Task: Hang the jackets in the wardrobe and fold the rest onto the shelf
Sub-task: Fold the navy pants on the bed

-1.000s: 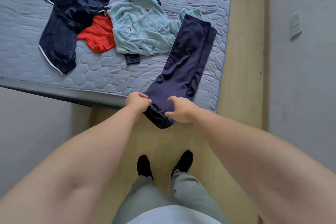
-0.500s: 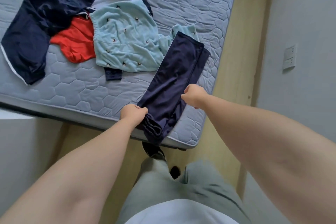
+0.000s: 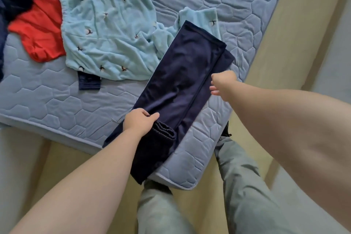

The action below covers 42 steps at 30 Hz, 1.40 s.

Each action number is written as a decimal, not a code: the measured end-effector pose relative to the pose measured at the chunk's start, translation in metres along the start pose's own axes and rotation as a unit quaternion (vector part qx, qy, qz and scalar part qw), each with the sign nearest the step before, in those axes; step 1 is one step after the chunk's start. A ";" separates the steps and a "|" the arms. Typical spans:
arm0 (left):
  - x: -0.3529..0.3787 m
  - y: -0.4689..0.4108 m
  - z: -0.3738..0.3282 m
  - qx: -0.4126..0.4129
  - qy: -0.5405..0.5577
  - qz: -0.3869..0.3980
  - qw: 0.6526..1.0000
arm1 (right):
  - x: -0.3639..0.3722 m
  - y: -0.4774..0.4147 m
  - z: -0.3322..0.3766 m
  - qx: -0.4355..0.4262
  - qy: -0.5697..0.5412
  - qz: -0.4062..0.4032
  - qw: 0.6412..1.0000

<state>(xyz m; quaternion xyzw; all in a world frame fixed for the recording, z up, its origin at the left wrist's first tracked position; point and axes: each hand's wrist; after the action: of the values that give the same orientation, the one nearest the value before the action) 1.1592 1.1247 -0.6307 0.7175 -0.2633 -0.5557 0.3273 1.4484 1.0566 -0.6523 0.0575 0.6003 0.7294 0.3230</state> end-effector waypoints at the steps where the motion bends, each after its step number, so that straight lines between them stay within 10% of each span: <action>1: 0.011 -0.010 -0.006 -0.001 -0.010 -0.001 1.000 | -0.001 -0.015 0.000 0.008 -0.007 -0.001 1.000; 14: 0.040 -0.101 -0.027 0.092 -0.230 0.098 0.964 | 0.015 -0.121 0.033 -0.065 -0.106 -0.114 0.986; 23: 0.032 -0.073 -0.033 0.210 -0.424 0.152 0.868 | -0.012 -0.111 0.016 -0.028 -0.149 -0.154 0.976; 30: 0.031 -0.065 -0.050 0.171 -0.348 0.418 0.822 | -0.026 -0.116 0.000 -0.043 -0.022 -0.181 0.982; 34: 0.045 -0.067 -0.041 0.187 -0.270 0.357 0.875 | -0.021 -0.110 0.003 -0.057 0.310 -0.211 0.925; 39: 0.047 -0.069 -0.025 0.115 -0.081 0.315 0.939 | -0.016 -0.127 0.015 -0.027 0.038 -0.261 0.964; 42: 0.043 -0.069 -0.024 0.078 -0.036 0.319 0.944 | -0.017 -0.129 0.019 -0.041 0.203 -0.319 0.925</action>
<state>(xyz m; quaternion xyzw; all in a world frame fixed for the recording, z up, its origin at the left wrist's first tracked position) 1.1935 1.1414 -0.7060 0.5985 -0.5326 -0.4251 0.4212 1.5226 1.0726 -0.7600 -0.2997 0.6091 0.6076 0.4122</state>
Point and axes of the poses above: each hand's wrist, its own y-axis away from the middle knuckle, its own x-axis out of the palm, z = x × y, and after that the axes turned 3 degrees about y, right-handed
